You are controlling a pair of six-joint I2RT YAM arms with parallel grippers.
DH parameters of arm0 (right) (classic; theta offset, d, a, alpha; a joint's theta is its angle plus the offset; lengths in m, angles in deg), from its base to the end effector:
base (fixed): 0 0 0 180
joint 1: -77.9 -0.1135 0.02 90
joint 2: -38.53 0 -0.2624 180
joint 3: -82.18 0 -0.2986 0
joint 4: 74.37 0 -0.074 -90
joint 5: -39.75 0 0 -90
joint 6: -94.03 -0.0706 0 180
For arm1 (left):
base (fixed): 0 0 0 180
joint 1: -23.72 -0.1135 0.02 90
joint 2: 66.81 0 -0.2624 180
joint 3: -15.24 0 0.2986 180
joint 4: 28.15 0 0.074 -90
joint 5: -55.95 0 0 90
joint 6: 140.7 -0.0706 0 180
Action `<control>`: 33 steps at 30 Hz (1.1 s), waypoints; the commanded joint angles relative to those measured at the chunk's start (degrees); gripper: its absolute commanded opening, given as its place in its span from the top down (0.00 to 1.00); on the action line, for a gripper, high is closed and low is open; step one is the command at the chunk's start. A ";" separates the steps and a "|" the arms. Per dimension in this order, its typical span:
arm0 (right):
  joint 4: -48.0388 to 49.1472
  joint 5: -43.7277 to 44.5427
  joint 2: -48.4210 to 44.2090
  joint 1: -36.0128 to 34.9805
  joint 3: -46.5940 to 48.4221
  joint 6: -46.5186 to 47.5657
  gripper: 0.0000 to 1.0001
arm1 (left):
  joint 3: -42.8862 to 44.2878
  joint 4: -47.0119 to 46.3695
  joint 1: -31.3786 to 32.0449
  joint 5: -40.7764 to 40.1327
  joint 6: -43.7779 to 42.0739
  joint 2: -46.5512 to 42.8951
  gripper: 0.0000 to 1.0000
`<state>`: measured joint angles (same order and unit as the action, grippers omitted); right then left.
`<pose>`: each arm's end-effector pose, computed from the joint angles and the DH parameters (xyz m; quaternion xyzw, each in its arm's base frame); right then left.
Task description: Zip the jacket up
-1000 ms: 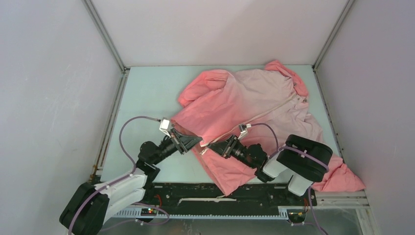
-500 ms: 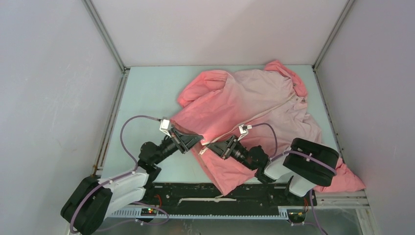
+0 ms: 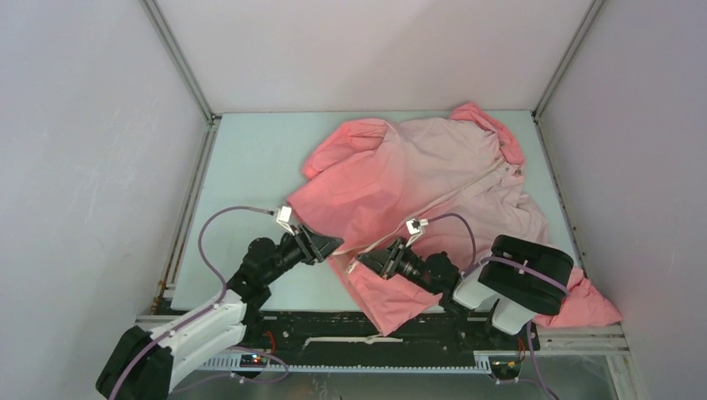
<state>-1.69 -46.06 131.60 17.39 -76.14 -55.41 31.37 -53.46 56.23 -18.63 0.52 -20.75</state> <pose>0.1392 0.2357 0.0958 0.0196 0.6988 0.6059 0.3797 0.1909 -0.1439 0.1420 -0.0286 0.7335 -0.5219 0.4346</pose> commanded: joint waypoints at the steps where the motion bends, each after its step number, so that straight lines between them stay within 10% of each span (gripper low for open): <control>1: 3.01 -7.81 -1.30 0.80 0.33 8.25 1.00 | 2.18 18.81 0.23 -4.78 0.48 -8.05 0.37; 8: 3.02 -13.63 -0.90 3.14 1.41 7.52 1.00 | 1.00 19.36 0.71 3.61 -2.93 -17.49 0.32; 33: 3.01 -11.50 -1.99 2.70 2.62 2.90 1.00 | 4.10 14.65 10.70 6.53 -6.96 -10.17 0.63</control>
<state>-1.47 -58.30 130.95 21.00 -75.13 -52.50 31.57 -36.00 66.09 -12.27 -4.42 -31.17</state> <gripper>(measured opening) 0.053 0.401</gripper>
